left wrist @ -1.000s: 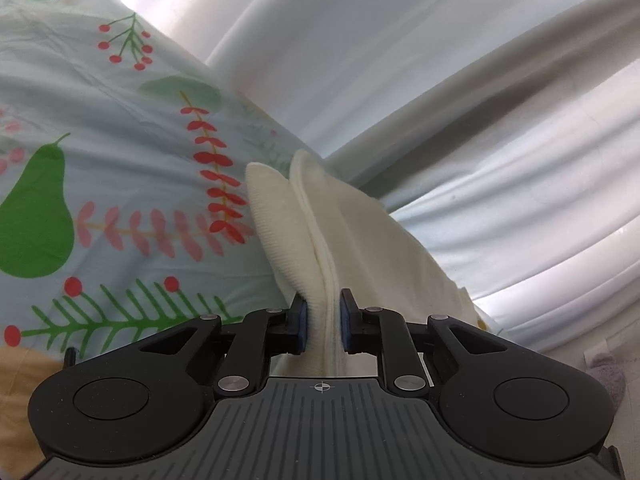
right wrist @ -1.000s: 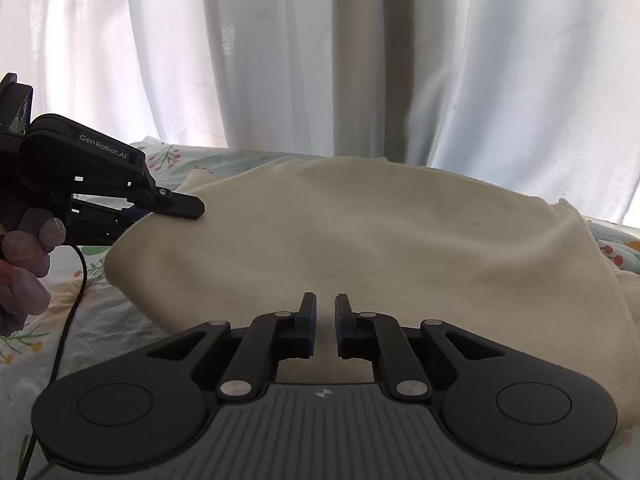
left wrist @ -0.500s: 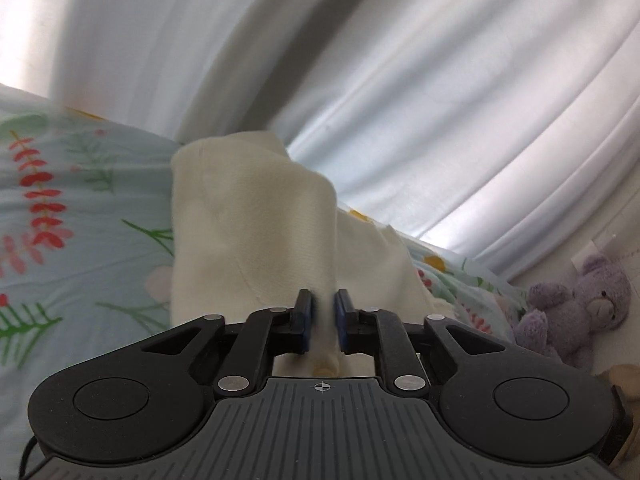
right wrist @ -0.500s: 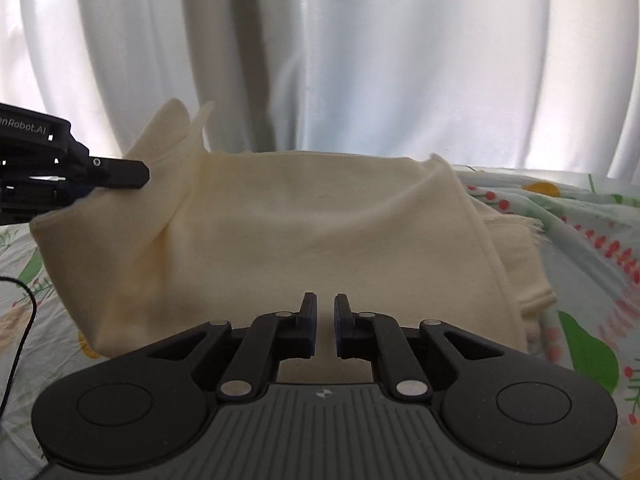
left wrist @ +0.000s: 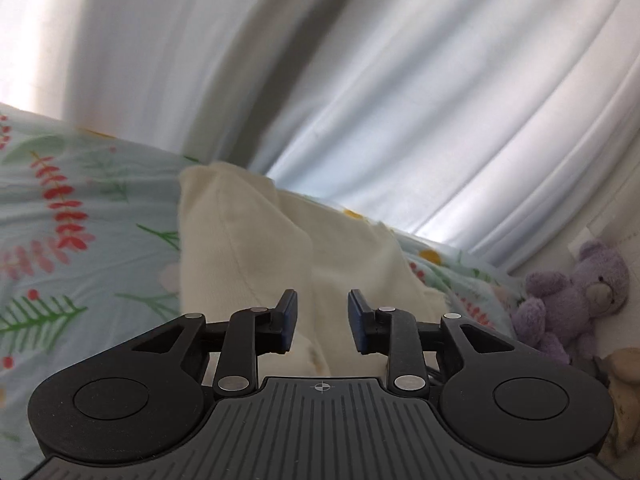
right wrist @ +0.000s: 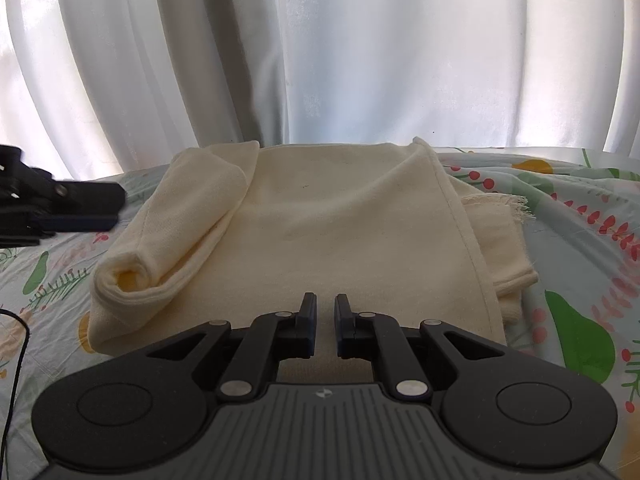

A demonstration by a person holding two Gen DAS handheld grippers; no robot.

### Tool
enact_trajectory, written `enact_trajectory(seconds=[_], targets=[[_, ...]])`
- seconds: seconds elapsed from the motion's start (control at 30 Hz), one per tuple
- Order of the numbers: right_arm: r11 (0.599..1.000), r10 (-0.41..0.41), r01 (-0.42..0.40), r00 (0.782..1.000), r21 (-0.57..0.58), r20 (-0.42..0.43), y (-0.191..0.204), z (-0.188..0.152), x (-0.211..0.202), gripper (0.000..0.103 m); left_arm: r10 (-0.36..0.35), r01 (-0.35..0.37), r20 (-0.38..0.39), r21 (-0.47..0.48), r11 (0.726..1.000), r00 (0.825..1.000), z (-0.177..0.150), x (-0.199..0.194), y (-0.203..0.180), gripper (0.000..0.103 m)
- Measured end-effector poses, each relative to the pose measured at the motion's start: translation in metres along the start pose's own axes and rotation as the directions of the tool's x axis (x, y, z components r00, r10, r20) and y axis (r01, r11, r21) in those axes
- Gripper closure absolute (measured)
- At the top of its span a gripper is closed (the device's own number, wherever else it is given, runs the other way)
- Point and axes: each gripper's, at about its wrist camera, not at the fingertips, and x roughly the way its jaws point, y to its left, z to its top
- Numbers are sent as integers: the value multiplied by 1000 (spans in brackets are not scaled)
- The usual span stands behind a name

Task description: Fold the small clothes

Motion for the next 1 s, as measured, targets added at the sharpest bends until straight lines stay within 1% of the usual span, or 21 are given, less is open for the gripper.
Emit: enact_trajectory(seconds=[0.07, 0.1, 0.17, 0.2, 0.27, 0.3, 0.37, 0.43, 0.47, 0.5, 0.53, 0.57, 0.63, 0.67, 0.73, 0.8, 0.83, 0.9, 0.97, 1.0], targets=[[1000, 18, -18, 1000, 18, -3, -2, 5, 3, 94, 82, -82, -11, -34, 996, 997, 1, 7, 15, 72], [999, 29, -29, 1000, 26, -1, -3, 10, 7, 94, 109, -110, -29, -43, 993, 994, -2, 12, 22, 72], [998, 53, -53, 999, 32, 3, -3, 17, 8, 94, 97, -101, -92, -44, 994, 991, -10, 29, 27, 72], [997, 62, -62, 998, 35, 6, -3, 20, 10, 94, 102, -105, -95, -30, 994, 990, -16, 35, 26, 72], [993, 104, -104, 995, 54, 6, -3, 29, 14, 93, 119, -118, -59, 32, 993, 991, -25, 39, 20, 72], [988, 139, -139, 990, 73, 6, -3, 35, 18, 90, 131, -128, -49, 56, 990, 990, -28, 39, 15, 72], [964, 237, -234, 972, 130, -5, -5, 47, 30, 77, 132, -128, -43, 85, 988, 990, -30, 38, 11, 66], [916, 345, -333, 938, 222, -17, -9, 57, 47, 54, 123, -120, -43, 55, 991, 991, -28, 30, 15, 65], [893, 390, -370, 921, 255, -27, -10, 61, 57, 49, 122, -121, -39, 23, 992, 992, -26, 22, 19, 65], [878, 410, -385, 911, 284, -36, -11, 65, 67, 47, 125, -125, -29, 1, 992, 992, -26, 15, 21, 65], [869, 423, -391, 905, 304, -45, -11, 68, 75, 47, 128, -128, -14, -4, 992, 992, -26, 7, 24, 64], [857, 444, -406, 894, 319, -57, -10, 70, 85, 47, 138, -138, 0, -2, 990, 990, -26, 0, 26, 63], [841, 462, -405, 883, 360, -84, -9, 71, 100, 47, 169, -169, 6, 15, 986, 986, -30, -8, 30, 62], [835, 470, -408, 877, 369, -95, -7, 72, 106, 47, 172, -172, -2, 24, 985, 985, -32, -8, 32, 62], [822, 481, -410, 871, 395, -97, -4, 73, 115, 46, 172, -172, -46, 14, 985, 984, -36, 0, 38, 62], [796, 506, -424, 857, 432, -92, -2, 73, 120, 46, 155, -156, -77, -7, 988, 985, -39, 11, 39, 62], [789, 512, -426, 855, 444, -90, 0, 74, 123, 45, 145, -147, -80, -11, 989, 986, -41, 12, 39, 62], [783, 521, -433, 849, 446, -89, 3, 76, 126, 46, 129, -129, -84, -3, 992, 988, -44, 16, 37, 62], [789, 520, -435, 849, 434, -93, 6, 77, 127, 48, 136, -135, -79, 18, 991, 987, -47, 17, 34, 60], [794, 516, -433, 851, 427, -98, 5, 77, 126, 54, 135, -133, -79, 32, 991, 988, -48, 16, 32, 60]])
